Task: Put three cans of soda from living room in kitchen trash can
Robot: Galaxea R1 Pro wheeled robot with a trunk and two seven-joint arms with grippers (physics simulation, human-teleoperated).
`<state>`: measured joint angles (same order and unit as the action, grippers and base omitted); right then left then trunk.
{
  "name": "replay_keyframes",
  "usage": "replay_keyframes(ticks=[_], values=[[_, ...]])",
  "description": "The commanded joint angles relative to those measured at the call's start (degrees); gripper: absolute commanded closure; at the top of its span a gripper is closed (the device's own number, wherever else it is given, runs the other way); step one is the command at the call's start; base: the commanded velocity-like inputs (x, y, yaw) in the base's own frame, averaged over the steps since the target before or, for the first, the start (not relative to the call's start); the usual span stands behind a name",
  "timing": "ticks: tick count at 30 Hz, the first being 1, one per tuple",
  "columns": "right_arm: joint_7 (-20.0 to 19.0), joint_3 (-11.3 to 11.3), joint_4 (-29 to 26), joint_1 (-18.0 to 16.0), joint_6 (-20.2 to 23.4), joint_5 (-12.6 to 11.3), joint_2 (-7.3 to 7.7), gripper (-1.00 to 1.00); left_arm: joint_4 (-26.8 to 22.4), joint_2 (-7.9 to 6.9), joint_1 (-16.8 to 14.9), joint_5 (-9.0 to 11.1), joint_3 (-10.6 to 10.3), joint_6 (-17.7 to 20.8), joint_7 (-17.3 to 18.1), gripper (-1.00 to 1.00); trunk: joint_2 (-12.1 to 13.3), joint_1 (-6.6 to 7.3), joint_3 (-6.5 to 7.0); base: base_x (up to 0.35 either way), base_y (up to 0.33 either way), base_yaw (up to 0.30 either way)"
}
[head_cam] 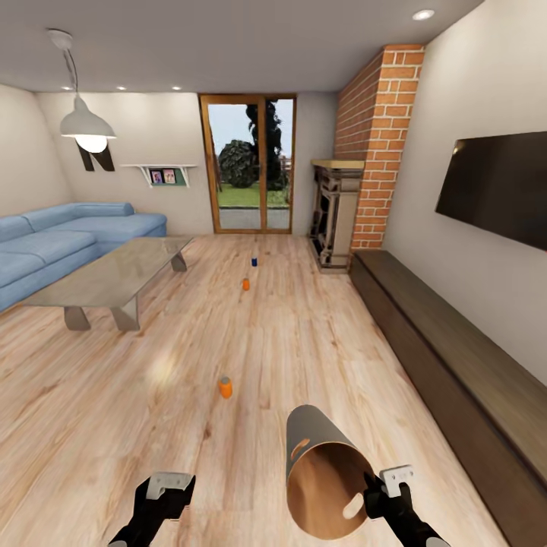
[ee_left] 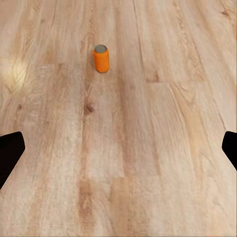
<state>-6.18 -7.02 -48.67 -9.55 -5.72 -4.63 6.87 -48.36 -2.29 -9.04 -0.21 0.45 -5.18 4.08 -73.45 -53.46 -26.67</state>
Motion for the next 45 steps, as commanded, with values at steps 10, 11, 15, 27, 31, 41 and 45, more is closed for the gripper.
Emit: replay_keyframes(ticks=[10,11,15,27,31,41,45], values=[[-0.4,0.0,-0.1,0.0,0.0,-0.2,-0.01,1.0,0.0,0.0,0.0,-0.1,-0.1,0.0,0.0,-1.0,0.0,0.0,0.01,0.299,0.112,0.0],[-0.4,0.0,-0.1,0.0,0.0,-0.2,-0.01,1.0,0.0,0.0,0.0,0.0,-0.1,0.0,0.0,-1.0,0.0,0.0,0.01,0.306,0.102,0.0],[-0.4,0.0,-0.1,0.0,0.0,-0.2,-0.01,1.0,0.0,0.0,0.0,0.0,-0.1,0.0,0.0,-1.0,0.0,0.0,0.01,0.309,0.093,0.0],[-0.3,0.3,-0.2,0.0,-0.1,-0.2,0.29,1.0,0.0,0.0,0.0,0.0,-0.1,0.0,0.0,-1.0,0.0,0.0,0.01,0.319,0.041,0.0],[-0.4,0.9,-0.2,0.0,-0.1,-0.5,1.23,1.0,0.0,0.0,0.0,0.0,-0.1,0.0,0.0,-1.0,0.0,0.0,0.01,0.323,0.005,0.0],[-7.2,7.9,-0.6,-0.1,-0.2,-1.0,5.82,1.0,0.0,0.0,0.0,-0.1,-0.1,0.0,0.0,-1.0,0.0,0.0,0.01,0.324,0.001,0.0],[-11.9,14.1,-0.6,-0.1,-0.1,-0.6,5.84,1.0,0.1,0.0,0.0,-0.2,-0.1,0.0,0.0,-1.0,0.0,0.0,0.01,0.324,0.0,0.0]])
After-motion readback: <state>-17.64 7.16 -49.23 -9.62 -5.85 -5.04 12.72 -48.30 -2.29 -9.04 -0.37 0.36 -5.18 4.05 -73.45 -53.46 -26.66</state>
